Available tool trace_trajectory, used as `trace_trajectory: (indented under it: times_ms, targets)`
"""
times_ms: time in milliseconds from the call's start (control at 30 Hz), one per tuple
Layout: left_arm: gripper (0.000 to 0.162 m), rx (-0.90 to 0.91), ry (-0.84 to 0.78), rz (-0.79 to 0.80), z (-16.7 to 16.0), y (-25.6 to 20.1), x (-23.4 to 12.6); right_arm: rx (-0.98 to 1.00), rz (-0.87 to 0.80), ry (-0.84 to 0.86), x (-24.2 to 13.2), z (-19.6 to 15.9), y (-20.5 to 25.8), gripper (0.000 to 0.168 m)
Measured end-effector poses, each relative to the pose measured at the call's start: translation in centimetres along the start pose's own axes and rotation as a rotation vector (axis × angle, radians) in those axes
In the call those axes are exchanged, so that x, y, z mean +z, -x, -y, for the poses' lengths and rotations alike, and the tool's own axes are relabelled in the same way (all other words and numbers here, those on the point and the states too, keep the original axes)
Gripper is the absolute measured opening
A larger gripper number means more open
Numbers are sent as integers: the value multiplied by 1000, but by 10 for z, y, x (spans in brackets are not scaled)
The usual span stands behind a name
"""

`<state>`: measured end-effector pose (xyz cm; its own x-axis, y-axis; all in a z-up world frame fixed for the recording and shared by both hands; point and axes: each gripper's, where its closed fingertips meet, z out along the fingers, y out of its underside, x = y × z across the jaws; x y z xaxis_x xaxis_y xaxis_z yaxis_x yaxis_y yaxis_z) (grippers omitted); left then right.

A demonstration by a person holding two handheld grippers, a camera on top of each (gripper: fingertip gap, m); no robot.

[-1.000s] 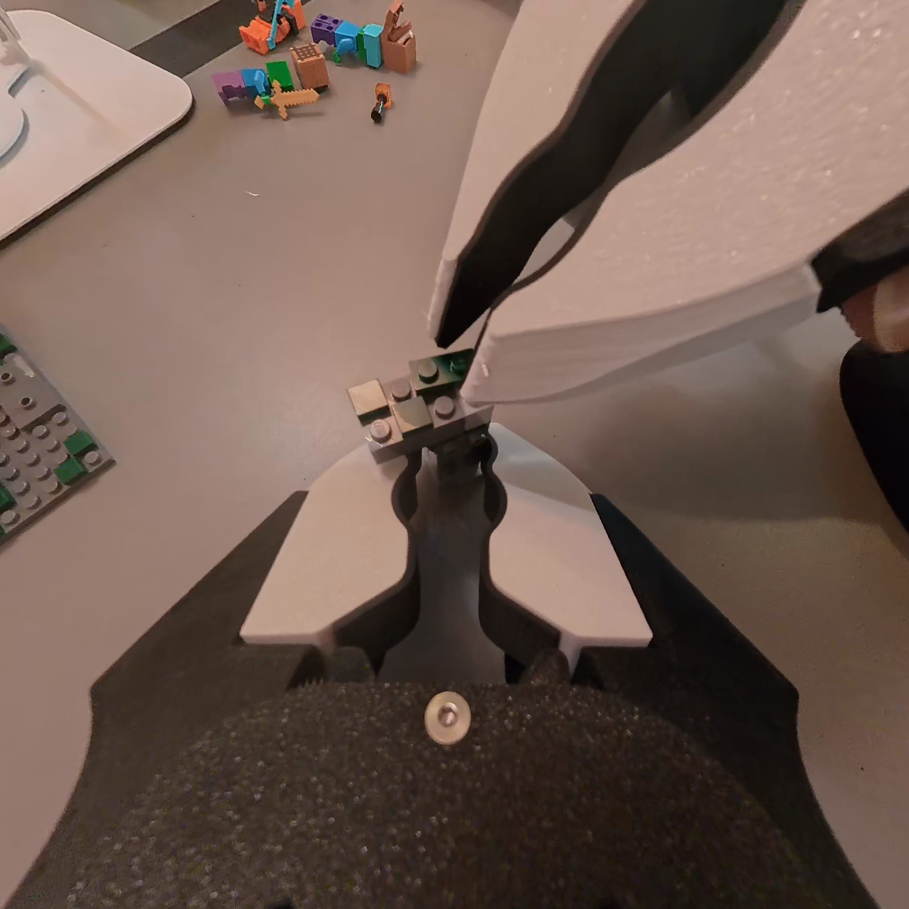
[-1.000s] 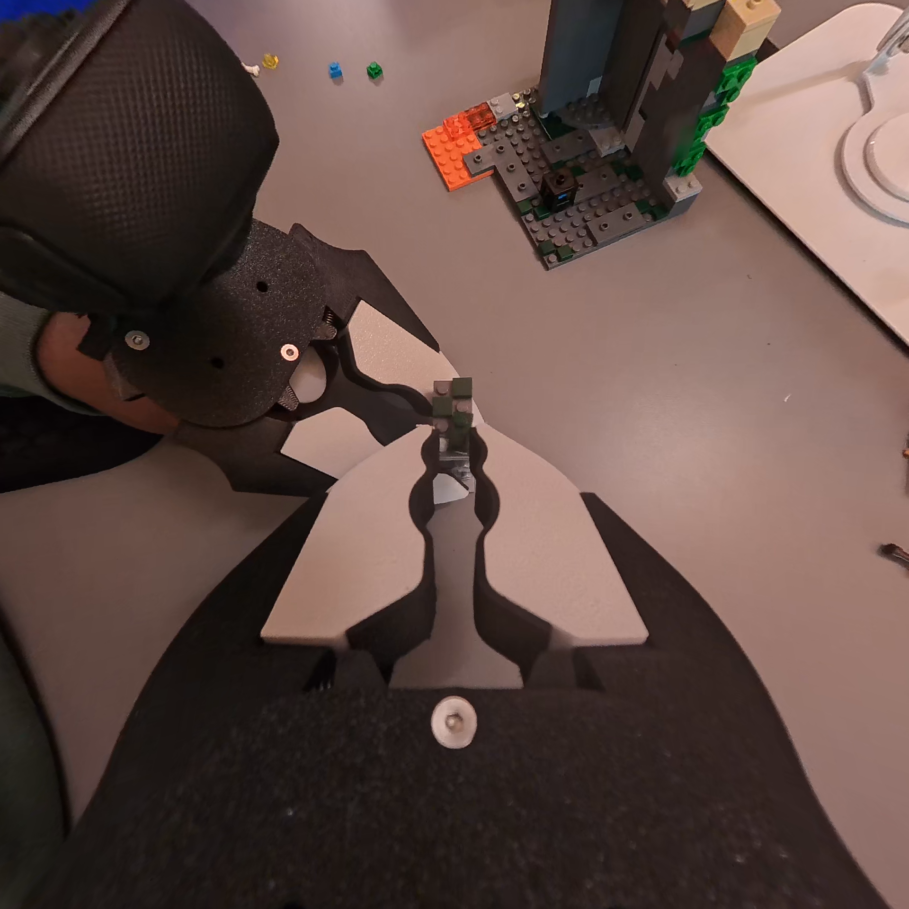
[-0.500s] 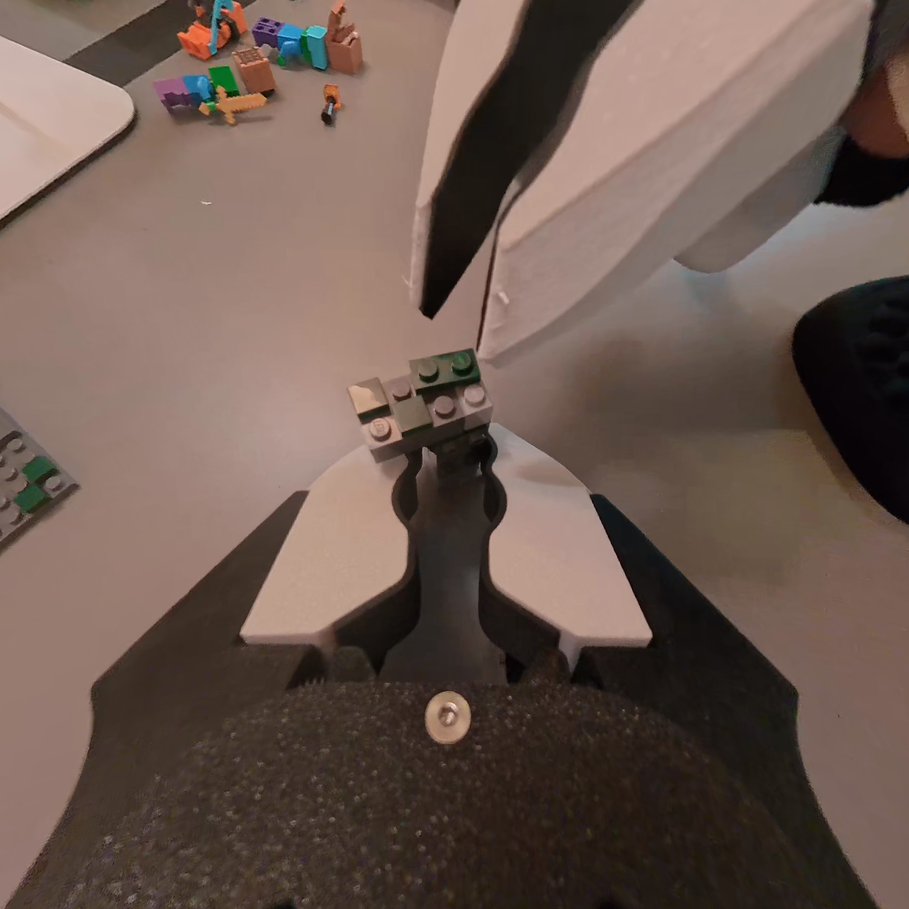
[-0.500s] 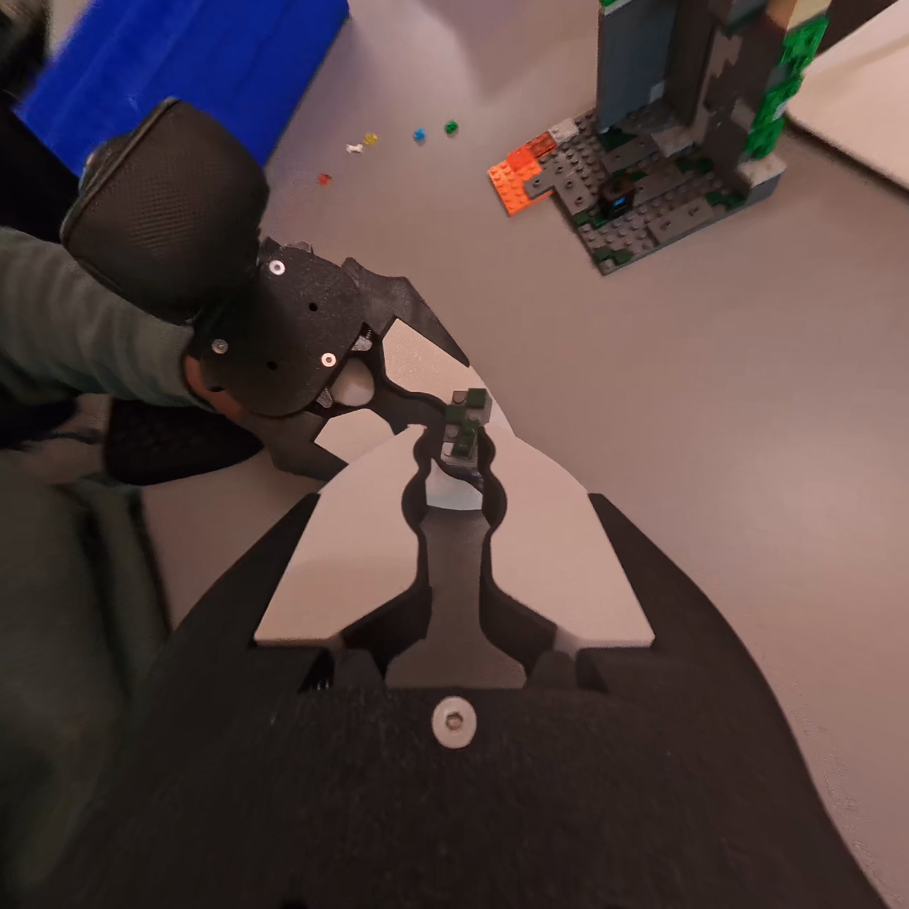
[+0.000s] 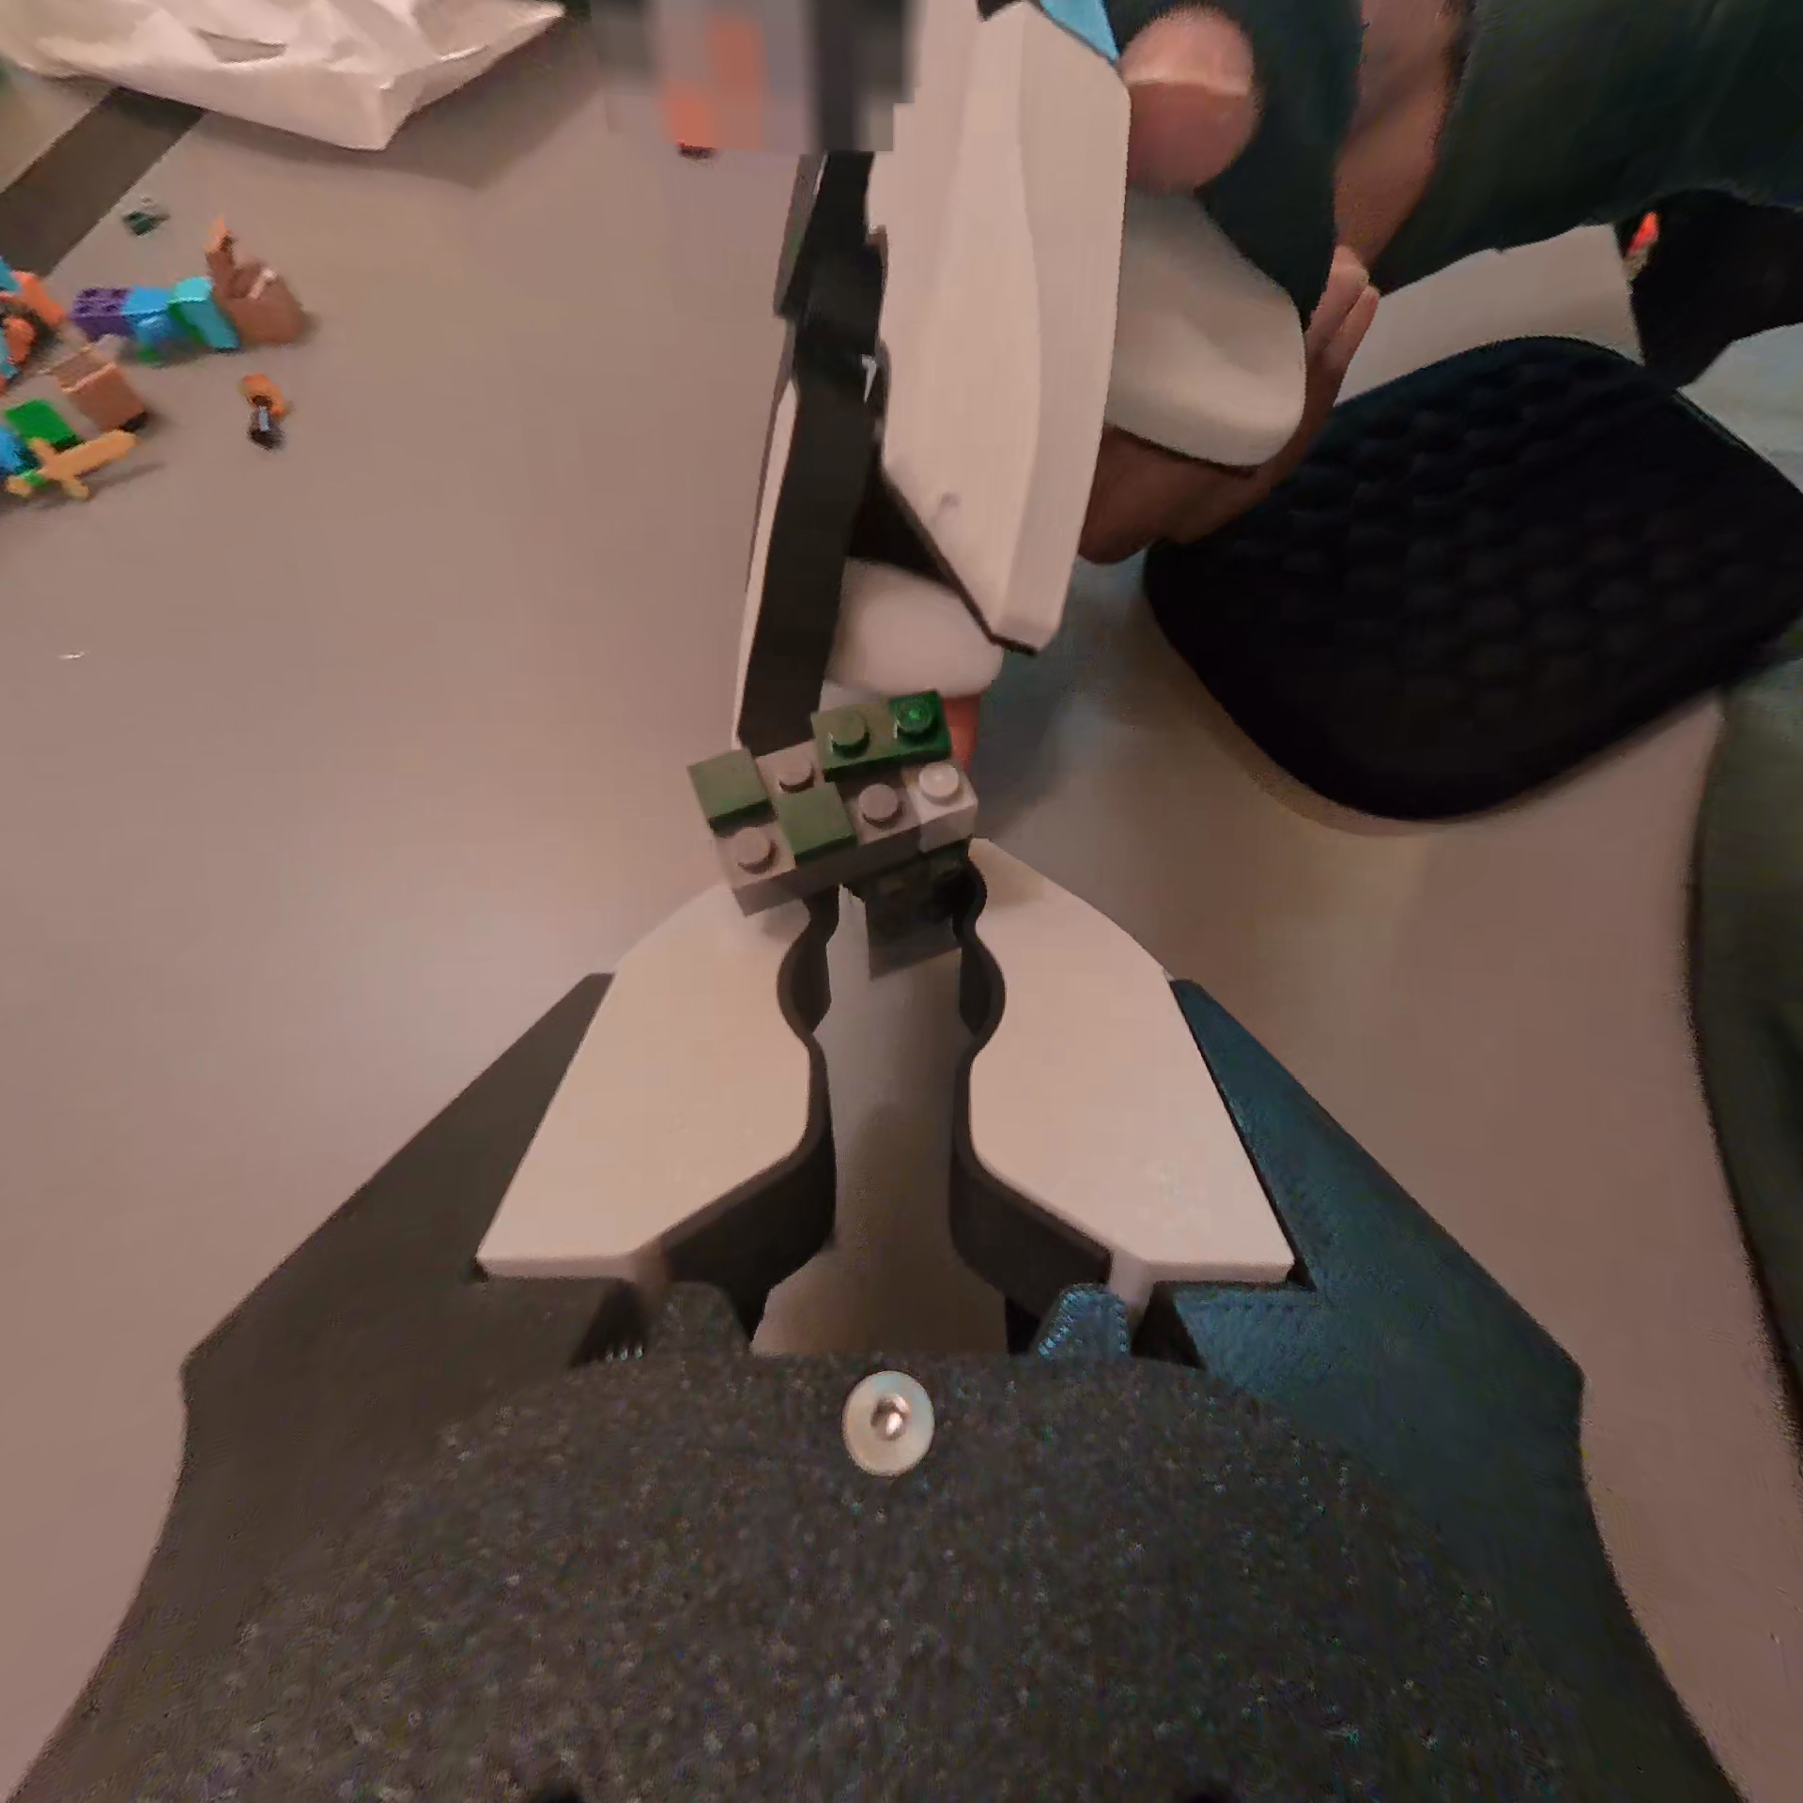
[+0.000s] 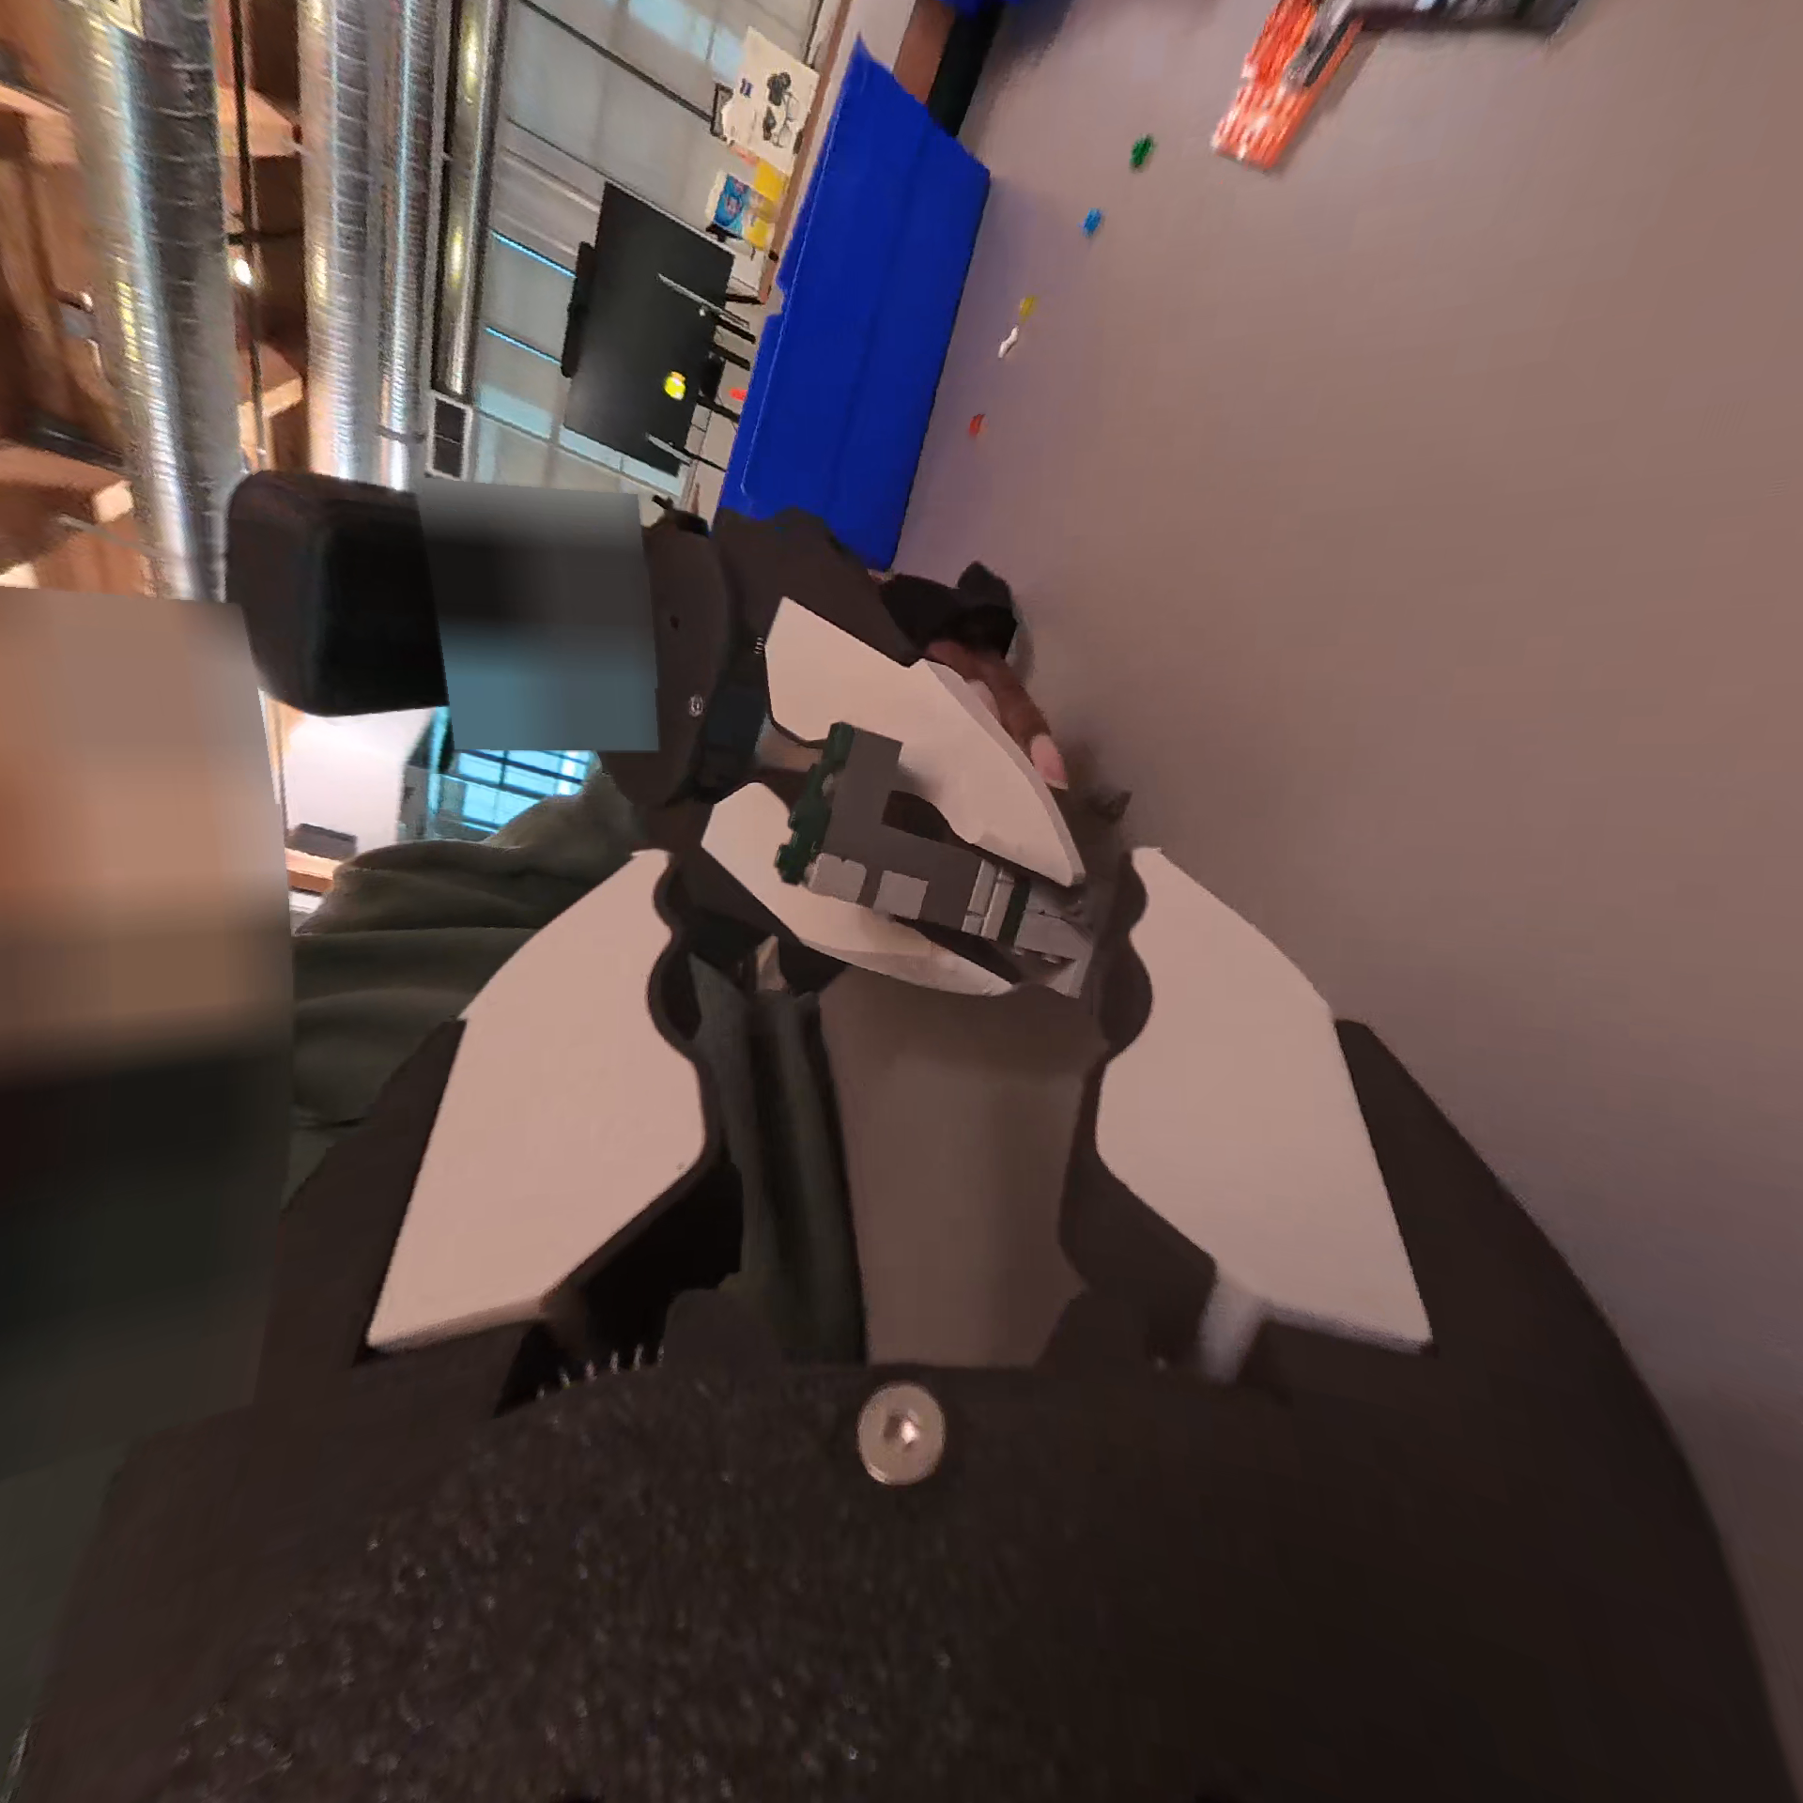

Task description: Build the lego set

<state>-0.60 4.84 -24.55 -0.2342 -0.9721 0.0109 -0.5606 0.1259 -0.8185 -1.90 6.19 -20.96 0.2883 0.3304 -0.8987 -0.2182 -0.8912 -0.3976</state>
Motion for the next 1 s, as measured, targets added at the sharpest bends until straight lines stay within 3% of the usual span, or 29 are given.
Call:
trace_trajectory:
  times_ms: [300, 1000]
  targets:
    - [22, 38, 19, -77, 2, -19, -7, 129, 45, 25, 15, -21, 1, 90]
    - [22, 127, 18, -103, 5, -32, -20, 162, 173, 24, 19, -32, 20, 79]
